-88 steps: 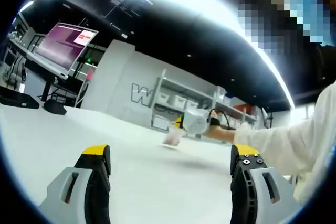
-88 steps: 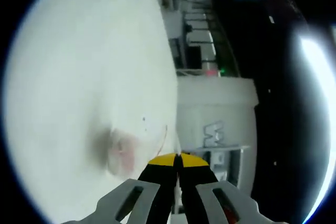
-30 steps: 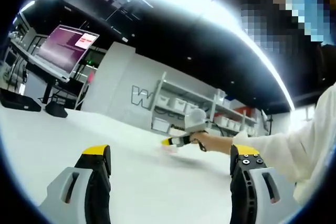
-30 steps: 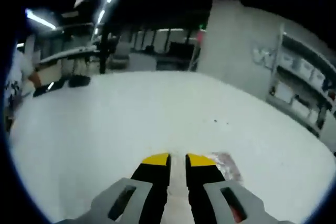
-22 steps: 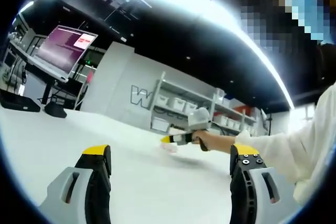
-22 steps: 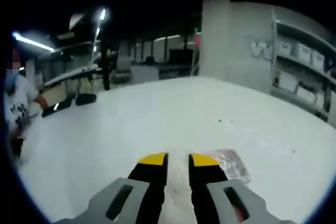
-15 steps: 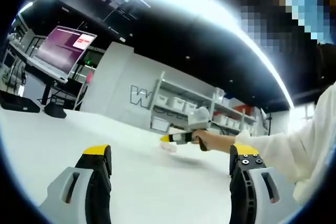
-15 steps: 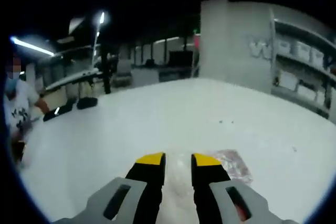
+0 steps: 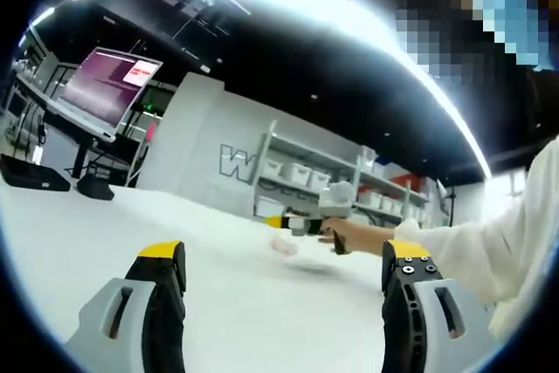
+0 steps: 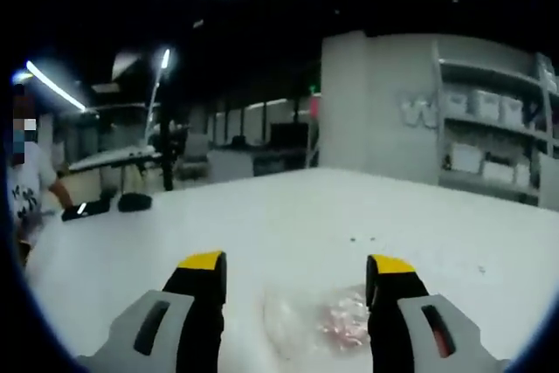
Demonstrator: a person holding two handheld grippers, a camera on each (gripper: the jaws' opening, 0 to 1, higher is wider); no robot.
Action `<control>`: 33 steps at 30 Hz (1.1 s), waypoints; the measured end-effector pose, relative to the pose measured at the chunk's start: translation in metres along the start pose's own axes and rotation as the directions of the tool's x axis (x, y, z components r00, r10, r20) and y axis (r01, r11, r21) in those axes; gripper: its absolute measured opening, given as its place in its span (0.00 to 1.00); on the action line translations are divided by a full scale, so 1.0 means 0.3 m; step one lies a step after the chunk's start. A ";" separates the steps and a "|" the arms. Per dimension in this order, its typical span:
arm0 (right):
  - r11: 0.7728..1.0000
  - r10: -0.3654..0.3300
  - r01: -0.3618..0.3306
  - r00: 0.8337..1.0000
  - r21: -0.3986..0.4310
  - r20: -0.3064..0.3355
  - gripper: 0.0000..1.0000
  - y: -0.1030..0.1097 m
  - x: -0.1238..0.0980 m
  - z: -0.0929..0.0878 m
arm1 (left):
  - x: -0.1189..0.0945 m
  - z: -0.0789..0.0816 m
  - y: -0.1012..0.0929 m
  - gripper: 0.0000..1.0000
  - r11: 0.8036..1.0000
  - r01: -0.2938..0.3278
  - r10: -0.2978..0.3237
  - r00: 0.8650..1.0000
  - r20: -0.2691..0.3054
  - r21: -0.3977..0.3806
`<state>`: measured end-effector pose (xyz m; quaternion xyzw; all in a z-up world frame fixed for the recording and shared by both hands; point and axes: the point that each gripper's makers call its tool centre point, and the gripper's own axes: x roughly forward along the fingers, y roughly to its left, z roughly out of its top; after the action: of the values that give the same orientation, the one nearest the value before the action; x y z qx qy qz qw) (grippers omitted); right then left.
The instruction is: Open the resealable bag by pulling the two sides of the seal apart until the entire bag opening is separated and visibly accessible.
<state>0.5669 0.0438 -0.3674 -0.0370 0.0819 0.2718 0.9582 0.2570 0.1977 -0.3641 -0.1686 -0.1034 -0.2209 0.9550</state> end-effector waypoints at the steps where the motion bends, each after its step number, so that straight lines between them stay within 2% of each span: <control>1: 1.000 -0.002 0.002 1.000 -0.003 0.001 0.72 -0.002 0.000 0.001 | 0.000 -0.002 -0.001 0.92 1.000 0.002 -0.002 1.000 -0.003 -0.003; 3: 1.000 -0.011 0.012 1.000 -0.013 0.008 0.81 -0.009 0.004 0.007 | 0.001 -0.005 -0.001 0.92 1.000 0.002 -0.002 1.000 -0.005 -0.006; 5: 1.000 -0.015 0.015 1.000 -0.020 0.005 0.85 -0.010 0.005 0.006 | 0.002 -0.009 -0.004 0.92 1.000 0.002 -0.002 1.000 -0.008 -0.006; 8: 0.996 -0.033 0.033 0.999 -0.078 0.006 0.95 -0.013 0.009 0.008 | 0.003 -0.010 -0.007 0.92 1.000 0.003 -0.003 1.000 -0.009 -0.001; 12: 0.996 -0.030 0.029 1.000 -0.085 -0.002 1.00 -0.008 0.020 0.010 | 0.004 -0.011 -0.006 0.92 1.000 0.002 -0.002 1.000 -0.010 -0.002; 18: 0.994 -0.008 0.007 1.000 -0.108 -0.006 0.99 0.007 0.033 0.011 | 0.004 -0.011 -0.005 0.92 1.000 0.002 -0.002 1.000 -0.010 0.000; 23: 0.995 0.009 -0.011 1.000 -0.103 -0.022 0.95 0.027 0.024 0.000 | 0.005 -0.011 -0.010 0.92 1.000 0.006 -0.006 1.000 -0.012 -0.001; 33: 0.994 0.001 -0.001 1.000 -0.110 -0.005 0.93 0.021 -0.010 0.035 | 0.004 -0.003 -0.019 0.92 1.000 0.013 -0.013 1.000 -0.009 0.004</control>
<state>0.5625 0.0488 -0.3567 -0.0903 0.0689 0.2764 0.9543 0.2555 0.1922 -0.3630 -0.1649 -0.1007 -0.2275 0.9544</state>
